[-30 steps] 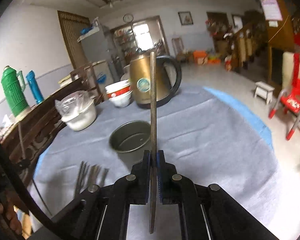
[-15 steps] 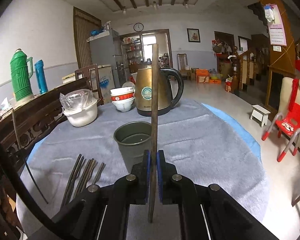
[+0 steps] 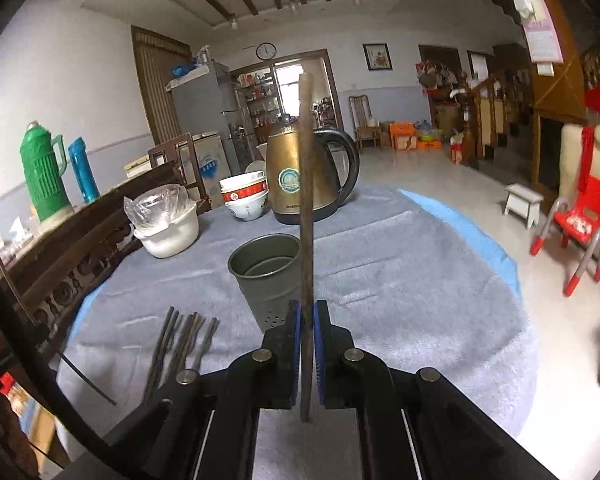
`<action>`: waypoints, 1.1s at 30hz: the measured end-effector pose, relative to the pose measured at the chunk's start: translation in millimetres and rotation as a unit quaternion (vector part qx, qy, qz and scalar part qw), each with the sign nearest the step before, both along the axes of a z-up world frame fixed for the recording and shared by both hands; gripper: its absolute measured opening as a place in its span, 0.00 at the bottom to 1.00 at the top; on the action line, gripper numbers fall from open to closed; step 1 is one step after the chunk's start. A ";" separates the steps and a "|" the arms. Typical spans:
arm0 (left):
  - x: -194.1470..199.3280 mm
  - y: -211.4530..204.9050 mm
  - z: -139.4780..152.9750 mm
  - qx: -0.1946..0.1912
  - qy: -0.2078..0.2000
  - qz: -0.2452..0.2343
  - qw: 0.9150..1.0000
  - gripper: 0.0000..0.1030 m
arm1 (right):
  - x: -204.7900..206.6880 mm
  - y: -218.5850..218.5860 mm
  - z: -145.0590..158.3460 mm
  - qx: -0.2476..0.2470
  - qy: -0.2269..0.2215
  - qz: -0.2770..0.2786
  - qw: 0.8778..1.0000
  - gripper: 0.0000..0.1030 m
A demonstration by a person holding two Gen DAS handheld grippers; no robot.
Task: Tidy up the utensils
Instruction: 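Lift the chopsticks with both tools and carry them over the grey holder cup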
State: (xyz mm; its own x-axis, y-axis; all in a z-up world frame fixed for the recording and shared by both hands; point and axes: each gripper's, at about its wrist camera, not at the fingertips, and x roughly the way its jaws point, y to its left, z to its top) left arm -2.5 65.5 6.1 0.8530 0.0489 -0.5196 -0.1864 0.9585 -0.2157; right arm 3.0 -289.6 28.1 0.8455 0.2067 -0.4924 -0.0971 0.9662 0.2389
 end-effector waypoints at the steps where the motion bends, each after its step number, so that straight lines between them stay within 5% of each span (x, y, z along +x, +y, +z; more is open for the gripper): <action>1: 0.3 0.9 1.5 -0.003 -0.001 0.001 1.000 0.06 | 2.4 -3.5 -0.2 0.014 0.004 0.000 1.000 0.06; 13: 7.5 4.0 46.9 -0.098 -0.037 -0.034 0.994 0.06 | 2.2 -37.1 29.2 0.105 -0.017 -0.014 0.994 0.06; 23: 27.5 8.7 68.5 -0.227 -0.041 -0.069 0.970 0.06 | -3.0 -63.7 63.5 0.182 -0.053 -0.023 0.982 0.06; 33: 56.4 -16.7 75.8 -0.225 -0.047 -0.080 0.970 0.06 | 7.7 -66.4 66.4 0.192 -0.057 -0.027 0.979 0.06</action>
State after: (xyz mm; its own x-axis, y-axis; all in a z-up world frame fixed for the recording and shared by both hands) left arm 53.9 48.8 81.8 0.8757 -0.3015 -0.3772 -0.0023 0.7785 -0.6276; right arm 10.7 -356.0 94.5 0.9049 0.3121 -0.2893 -0.0959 0.8119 0.5759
